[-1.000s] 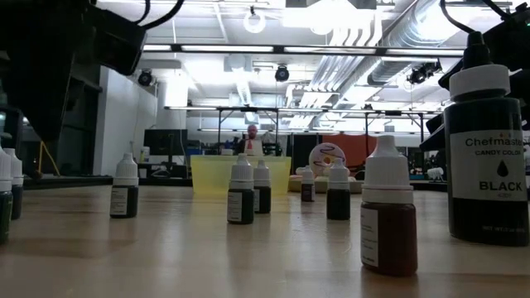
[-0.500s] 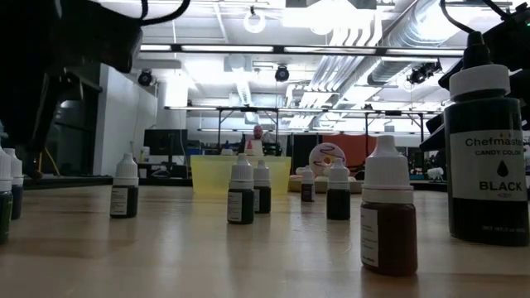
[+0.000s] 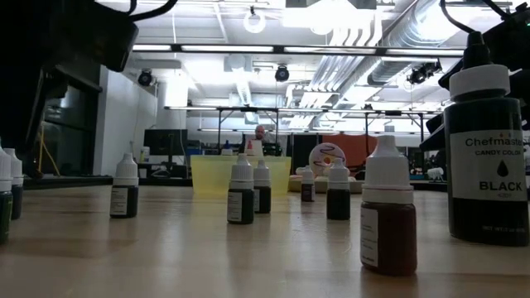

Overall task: Pick & Place food coloring
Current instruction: Put the small red food coloring bottle into the bin

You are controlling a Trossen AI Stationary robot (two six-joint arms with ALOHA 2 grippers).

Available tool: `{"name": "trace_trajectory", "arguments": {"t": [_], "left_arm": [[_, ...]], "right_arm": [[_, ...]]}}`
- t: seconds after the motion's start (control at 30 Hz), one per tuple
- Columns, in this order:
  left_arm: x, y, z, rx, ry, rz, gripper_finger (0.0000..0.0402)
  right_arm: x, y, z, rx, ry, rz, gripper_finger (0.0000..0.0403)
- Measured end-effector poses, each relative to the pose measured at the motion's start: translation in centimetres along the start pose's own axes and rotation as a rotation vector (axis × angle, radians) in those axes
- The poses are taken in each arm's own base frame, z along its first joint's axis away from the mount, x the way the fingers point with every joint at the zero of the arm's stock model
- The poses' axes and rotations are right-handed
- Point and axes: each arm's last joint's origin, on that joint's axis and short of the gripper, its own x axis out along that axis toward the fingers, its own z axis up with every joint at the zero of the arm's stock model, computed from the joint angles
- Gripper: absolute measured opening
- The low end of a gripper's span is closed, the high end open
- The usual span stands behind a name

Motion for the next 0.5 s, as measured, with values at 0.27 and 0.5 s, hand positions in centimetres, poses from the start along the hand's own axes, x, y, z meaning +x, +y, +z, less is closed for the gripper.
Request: {"name": "trace_trajectory", "arguments": {"t": [0.27, 0.5], "left_arm": [[0.52, -0.9, 0.34, -0.014, -0.002, -0.003, 0.0147], [0.48, -0.91, 0.29, -0.018, 0.019, -0.011, 0.0147]], "right_arm": [[0.0, -0.01, -0.06, 0.0, 0.006, -0.001, 0.0], [0.0, -0.01, -0.06, 0.0, 0.006, -0.001, 0.0]]}}
